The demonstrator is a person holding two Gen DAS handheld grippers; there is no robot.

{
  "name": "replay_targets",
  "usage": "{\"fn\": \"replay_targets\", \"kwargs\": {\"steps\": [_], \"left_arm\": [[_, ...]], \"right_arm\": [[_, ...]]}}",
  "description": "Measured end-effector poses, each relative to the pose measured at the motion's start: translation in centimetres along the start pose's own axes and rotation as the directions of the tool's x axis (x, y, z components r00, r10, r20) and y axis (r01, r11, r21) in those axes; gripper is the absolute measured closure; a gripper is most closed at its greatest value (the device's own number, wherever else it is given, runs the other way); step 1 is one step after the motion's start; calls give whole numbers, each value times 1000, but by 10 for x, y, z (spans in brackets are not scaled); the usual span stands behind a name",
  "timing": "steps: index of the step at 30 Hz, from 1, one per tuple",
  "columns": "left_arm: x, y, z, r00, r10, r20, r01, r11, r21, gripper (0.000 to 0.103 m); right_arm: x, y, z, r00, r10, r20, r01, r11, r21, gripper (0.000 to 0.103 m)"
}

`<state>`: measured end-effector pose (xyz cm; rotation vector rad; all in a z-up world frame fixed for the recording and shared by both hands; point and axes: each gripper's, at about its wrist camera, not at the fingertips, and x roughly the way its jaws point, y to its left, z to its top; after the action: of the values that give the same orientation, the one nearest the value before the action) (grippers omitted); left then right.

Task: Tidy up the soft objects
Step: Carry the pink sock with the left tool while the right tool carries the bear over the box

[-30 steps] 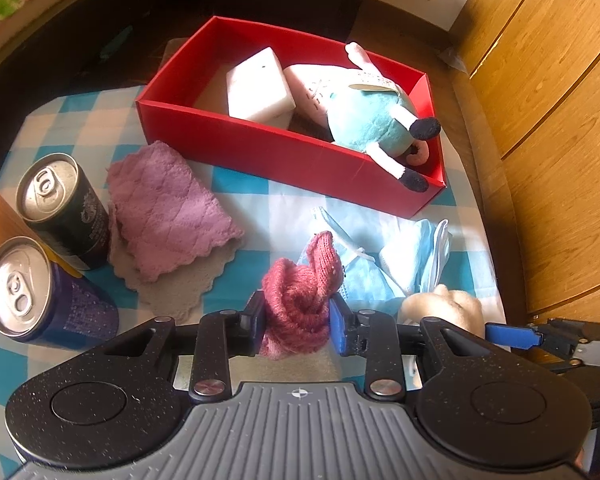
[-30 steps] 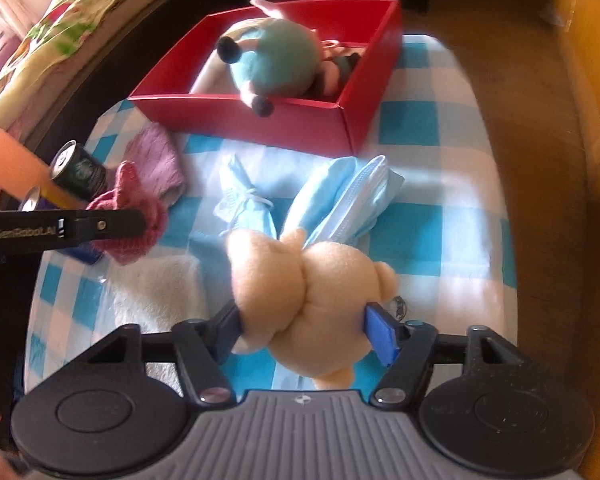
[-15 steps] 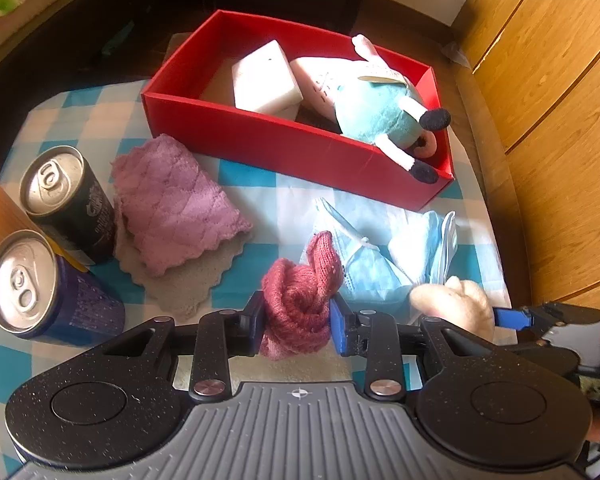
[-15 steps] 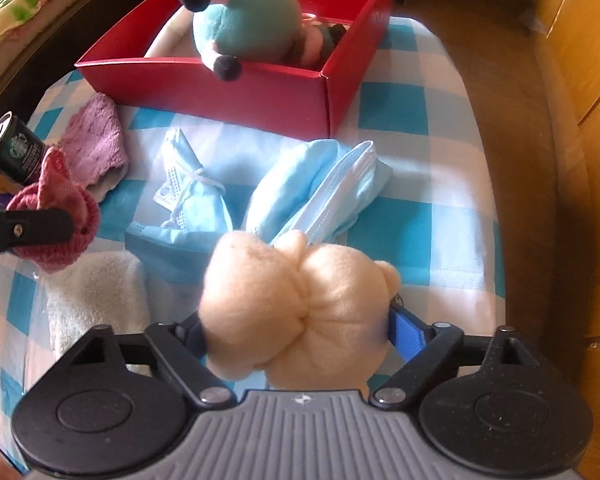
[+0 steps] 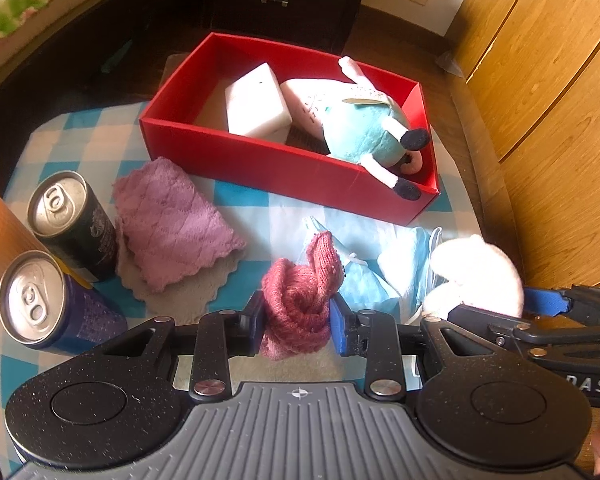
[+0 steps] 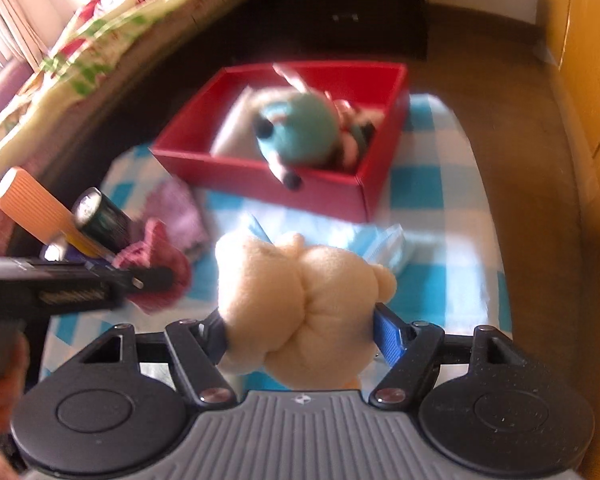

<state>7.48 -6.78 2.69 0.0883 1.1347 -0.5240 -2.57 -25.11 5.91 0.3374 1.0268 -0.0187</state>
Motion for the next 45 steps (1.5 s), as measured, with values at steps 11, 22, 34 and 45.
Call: {"fn": "replay_targets", "kwargs": {"steps": [11,22,34,45], "left_arm": [[-16,-6,9,998,27,58,-28,999,19,70],[-20,-13,30,993,45,112,-48,999,23,70],[-3,-13,78,986,54,156,-57,998,16,70],[21,-3,127,978,119,173,-122,992,10,70]], "right_arm": [[-14,16,14,996,23,90,-22,1000,-14,53],[-25,25,42,983,29,180,-28,1000,-8,53],[-14,12,90,970,-9,245,8,1000,7,53],[22,2,137,963,-38,266,33,999,24,53]]}}
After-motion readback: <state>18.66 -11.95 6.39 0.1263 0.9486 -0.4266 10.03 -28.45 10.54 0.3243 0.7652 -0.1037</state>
